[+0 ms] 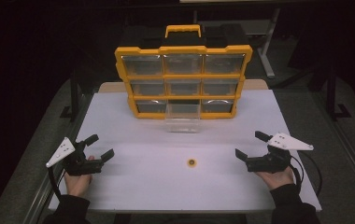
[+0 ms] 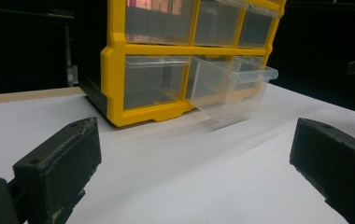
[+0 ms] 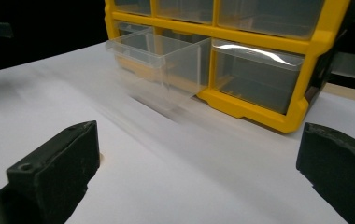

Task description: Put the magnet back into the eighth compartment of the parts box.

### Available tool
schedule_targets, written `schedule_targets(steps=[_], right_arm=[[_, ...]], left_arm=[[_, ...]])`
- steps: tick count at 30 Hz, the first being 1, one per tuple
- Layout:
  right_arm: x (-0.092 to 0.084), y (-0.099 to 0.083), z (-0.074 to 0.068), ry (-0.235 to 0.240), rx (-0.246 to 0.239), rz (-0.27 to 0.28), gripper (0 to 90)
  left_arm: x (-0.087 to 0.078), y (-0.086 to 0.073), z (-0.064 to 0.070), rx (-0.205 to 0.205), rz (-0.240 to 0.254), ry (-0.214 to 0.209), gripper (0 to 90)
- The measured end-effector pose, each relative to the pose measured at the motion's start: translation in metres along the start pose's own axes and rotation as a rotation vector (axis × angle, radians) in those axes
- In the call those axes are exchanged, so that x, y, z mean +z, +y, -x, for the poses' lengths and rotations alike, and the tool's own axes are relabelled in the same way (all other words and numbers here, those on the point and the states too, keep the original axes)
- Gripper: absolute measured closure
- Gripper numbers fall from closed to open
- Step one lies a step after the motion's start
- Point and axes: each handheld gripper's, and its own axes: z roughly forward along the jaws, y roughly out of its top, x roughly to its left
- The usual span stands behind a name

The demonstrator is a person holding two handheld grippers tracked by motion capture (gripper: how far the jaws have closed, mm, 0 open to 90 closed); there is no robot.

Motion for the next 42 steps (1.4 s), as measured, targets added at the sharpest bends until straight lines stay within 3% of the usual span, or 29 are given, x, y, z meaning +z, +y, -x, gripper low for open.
schedule_targets(steps=[13, 21, 42], right_arm=[[0.010, 0.015, -0.007, 0.036, -0.033, -0.050, 0.0], [0.017, 0.018, -0.011, 0.061, -0.045, -0.078, 0.0], [0.032, 0.025, -0.019, 0.126, -0.064, -0.164, 0.0]], left_arm=[[0.000, 0.000, 0.001, -0.002, 0.003, 0.002, 1.8], [-0.002, 0.000, -0.001, -0.025, 0.016, 0.003, 1.8], [-0.001, 0.000, -0.001, -0.025, 0.019, 0.003, 1.8]])
